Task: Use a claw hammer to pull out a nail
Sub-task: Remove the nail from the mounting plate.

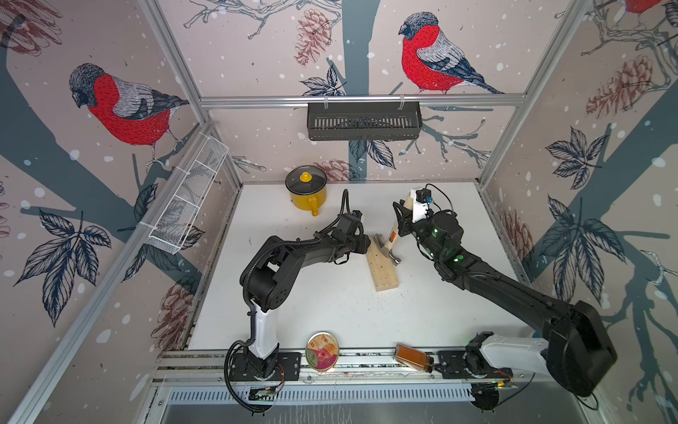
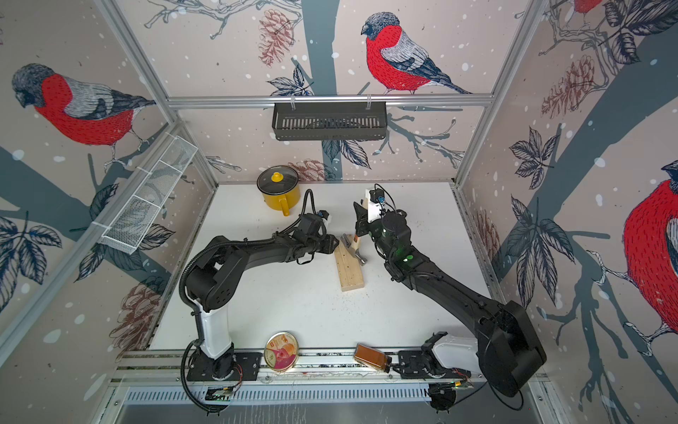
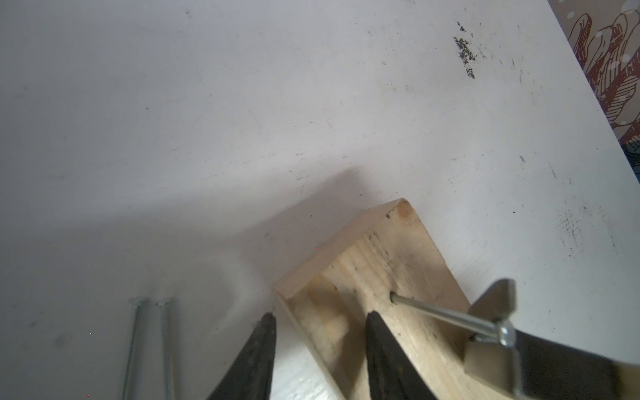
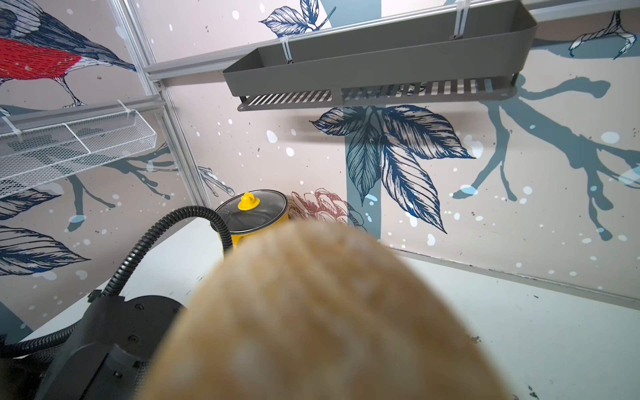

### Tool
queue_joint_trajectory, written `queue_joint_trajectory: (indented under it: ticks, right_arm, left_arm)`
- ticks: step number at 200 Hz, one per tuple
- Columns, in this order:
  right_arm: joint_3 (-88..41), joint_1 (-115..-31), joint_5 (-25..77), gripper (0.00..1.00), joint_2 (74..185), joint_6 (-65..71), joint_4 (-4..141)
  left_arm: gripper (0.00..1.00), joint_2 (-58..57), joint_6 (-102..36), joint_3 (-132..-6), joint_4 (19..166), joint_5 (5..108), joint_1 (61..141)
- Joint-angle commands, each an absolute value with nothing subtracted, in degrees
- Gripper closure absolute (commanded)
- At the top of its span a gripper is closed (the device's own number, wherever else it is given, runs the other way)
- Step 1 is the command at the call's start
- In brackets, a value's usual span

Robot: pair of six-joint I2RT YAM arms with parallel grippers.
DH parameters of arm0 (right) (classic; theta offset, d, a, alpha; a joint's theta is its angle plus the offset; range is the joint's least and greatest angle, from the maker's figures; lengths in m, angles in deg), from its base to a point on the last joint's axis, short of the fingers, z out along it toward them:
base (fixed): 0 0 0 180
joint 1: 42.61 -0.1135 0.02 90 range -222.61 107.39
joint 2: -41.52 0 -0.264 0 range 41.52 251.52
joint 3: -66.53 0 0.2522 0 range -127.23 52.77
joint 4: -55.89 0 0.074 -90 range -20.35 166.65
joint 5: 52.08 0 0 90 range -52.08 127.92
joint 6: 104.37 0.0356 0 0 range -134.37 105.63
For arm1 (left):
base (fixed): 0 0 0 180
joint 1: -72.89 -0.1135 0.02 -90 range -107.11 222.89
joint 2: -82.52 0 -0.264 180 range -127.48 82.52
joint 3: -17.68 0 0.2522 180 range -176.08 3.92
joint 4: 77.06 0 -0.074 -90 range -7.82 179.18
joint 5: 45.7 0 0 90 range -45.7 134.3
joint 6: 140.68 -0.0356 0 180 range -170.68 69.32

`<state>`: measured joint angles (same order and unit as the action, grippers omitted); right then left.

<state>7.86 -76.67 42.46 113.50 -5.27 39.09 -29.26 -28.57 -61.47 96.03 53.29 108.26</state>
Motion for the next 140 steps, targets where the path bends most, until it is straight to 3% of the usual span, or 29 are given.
queue_joint_trajectory:
  ticks: [1, 140]
  right_arm:
    - [8.8, -76.6, 43.4, 1.00, 112.0, -2.7, 37.2]
    - [13.6, -76.2, 45.7, 1.00, 109.3, -0.6, 30.8]
  left_arm:
    - [0.57, -30.2, -28.8, -61.2, 89.3, 52.4, 108.1]
    - [0.57, -31.5, -28.5, -61.9, 88.6, 52.3, 107.9]
